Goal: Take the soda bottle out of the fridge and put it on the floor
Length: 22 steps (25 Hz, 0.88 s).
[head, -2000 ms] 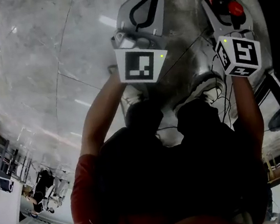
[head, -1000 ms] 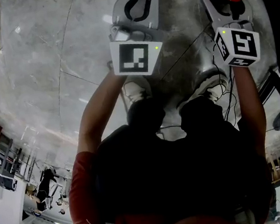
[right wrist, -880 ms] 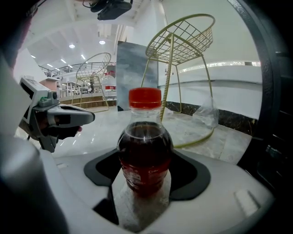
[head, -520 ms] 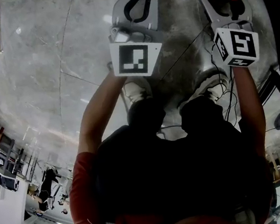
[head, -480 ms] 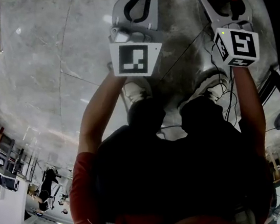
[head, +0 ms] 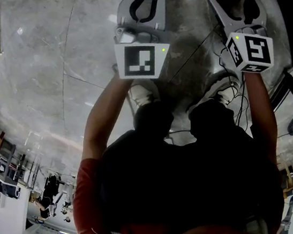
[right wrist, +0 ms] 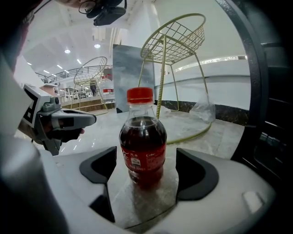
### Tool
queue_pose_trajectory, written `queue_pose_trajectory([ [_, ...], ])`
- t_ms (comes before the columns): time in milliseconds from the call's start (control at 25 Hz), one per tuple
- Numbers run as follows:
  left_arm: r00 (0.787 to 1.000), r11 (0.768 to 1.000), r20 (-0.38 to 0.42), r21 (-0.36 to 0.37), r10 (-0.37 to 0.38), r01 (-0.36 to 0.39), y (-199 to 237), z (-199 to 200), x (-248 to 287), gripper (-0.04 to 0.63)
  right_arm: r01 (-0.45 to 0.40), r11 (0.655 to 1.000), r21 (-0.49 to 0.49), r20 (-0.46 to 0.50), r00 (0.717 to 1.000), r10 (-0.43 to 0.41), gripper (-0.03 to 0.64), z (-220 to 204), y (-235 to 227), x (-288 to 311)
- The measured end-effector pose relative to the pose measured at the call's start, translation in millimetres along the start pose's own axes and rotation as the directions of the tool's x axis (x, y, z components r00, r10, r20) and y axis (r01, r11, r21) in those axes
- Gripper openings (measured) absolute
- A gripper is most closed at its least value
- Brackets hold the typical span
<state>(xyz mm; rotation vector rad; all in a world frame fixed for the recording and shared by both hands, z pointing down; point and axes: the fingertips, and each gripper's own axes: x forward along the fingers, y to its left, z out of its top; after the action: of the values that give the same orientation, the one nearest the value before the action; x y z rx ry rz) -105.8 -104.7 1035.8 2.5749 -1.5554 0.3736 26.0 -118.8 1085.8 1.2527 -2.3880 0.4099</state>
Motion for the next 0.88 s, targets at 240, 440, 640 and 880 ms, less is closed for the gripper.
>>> queue_pose_trajectory([
  [240,1.0,1.0,-0.002,0.006,-0.004,0.004,-2,-1,-1,-0.002,0.01,1.0,0.01,-0.005,1.0,-0.01,0.39,-7,1,-8],
  [440,1.0,1.0,-0.008,0.004,-0.006,0.006,-4,-2,-4,-0.002,0.012,0.999,0.033,-0.012,1.0,-0.012,0.39,-14,6,-17],
  [640,1.0,1.0,-0.016,0.005,-0.01,0.01,-9,-3,-8,-0.002,-0.005,0.999,0.033,-0.011,1.0,0.005,0.39,-19,19,-29],
  [880,0.999,1.0,-0.032,0.016,-0.01,0.01,-11,-9,-20,-0.002,-0.01,1.0,0.013,0.007,1.0,0.01,0.39,-17,30,-38],
])
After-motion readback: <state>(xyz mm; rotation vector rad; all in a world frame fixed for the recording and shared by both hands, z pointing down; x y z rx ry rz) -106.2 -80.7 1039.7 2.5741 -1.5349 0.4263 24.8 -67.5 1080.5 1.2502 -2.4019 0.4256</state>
